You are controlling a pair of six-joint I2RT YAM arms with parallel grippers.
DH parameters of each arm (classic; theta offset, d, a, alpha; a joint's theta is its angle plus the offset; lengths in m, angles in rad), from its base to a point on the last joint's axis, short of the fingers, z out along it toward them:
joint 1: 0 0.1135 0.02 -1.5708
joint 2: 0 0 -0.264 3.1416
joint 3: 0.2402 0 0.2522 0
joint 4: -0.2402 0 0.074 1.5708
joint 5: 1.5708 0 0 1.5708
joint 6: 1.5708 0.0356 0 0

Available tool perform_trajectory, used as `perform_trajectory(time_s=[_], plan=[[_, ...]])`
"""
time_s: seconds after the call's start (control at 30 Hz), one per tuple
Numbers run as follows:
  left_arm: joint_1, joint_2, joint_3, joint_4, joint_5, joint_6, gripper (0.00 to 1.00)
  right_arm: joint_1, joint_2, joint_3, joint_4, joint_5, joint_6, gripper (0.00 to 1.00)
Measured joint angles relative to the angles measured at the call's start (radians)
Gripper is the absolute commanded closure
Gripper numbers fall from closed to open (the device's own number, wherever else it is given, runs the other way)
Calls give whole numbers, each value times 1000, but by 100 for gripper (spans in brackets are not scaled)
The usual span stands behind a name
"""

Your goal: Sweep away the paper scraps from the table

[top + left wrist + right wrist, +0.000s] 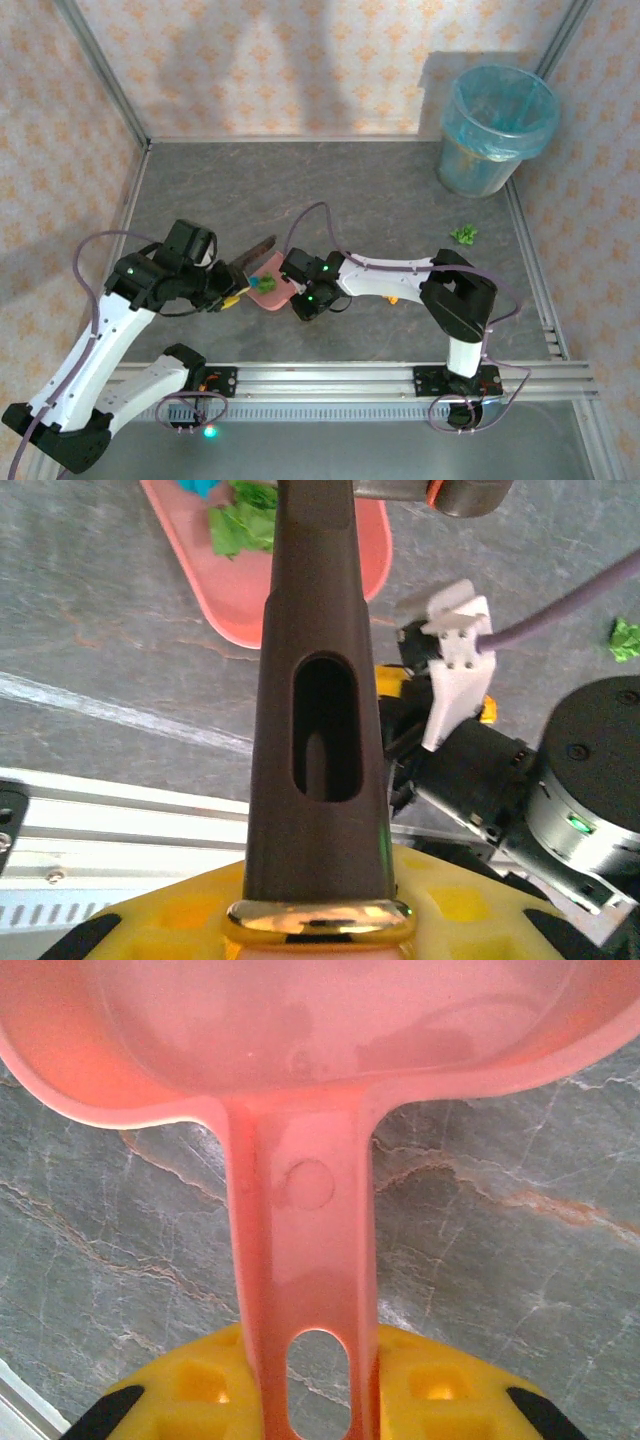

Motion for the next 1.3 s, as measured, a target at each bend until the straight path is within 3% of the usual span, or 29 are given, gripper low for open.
perform_trajectory(time_s=[0.33, 0.73, 0.97, 1.13, 1.3], plan=[[5, -1, -169, 53, 54, 8, 100, 0, 0, -1, 4, 4, 0, 100], [-22, -10, -182, 180, 137, -35, 100, 0, 0, -10, 35, 34, 0, 100], [-23, -105, -182, 174, 150, -60, 100, -3, -7, -48, 111, 68, 0, 100], [-23, -103, -109, 98, 90, -32, 100, -8, -16, -77, 154, 87, 4, 100], [-22, -113, 3, 60, -49, 29, 100, -9, -80, -157, 189, 107, 15, 100]])
